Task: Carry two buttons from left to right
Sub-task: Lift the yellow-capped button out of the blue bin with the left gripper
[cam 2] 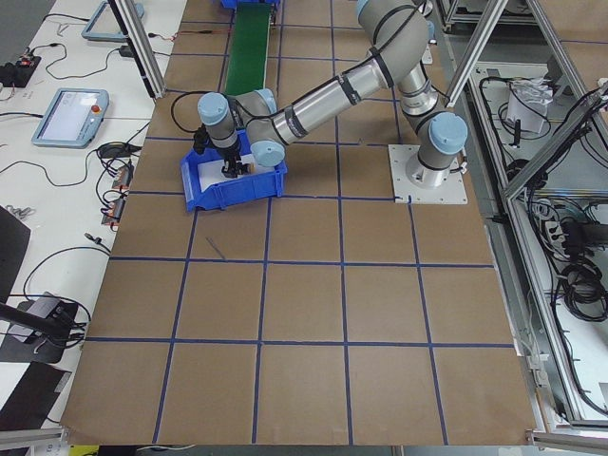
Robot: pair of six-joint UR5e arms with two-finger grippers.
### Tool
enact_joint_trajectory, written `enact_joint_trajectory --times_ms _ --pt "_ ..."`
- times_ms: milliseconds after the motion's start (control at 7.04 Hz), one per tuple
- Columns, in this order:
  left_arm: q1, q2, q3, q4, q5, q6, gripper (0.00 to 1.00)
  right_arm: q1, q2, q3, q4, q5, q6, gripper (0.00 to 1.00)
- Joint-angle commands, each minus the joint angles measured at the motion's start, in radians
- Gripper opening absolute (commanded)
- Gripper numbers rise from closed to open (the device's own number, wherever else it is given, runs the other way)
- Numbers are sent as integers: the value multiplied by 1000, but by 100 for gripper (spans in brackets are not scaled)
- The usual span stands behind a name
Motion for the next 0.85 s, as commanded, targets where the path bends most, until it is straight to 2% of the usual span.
enact_joint_trajectory --times_ms 0,284,710 --pt "-6 -1 0 0 2 0 39 -1 -1 0 0 -1 0 100" --pt "-16 -1 1 0 2 -2 24 -1 -1 0 0 -2 0 100" --pt "-13 23 69 -8 15 -2 22 -3 1 2 0 -2 -2 100"
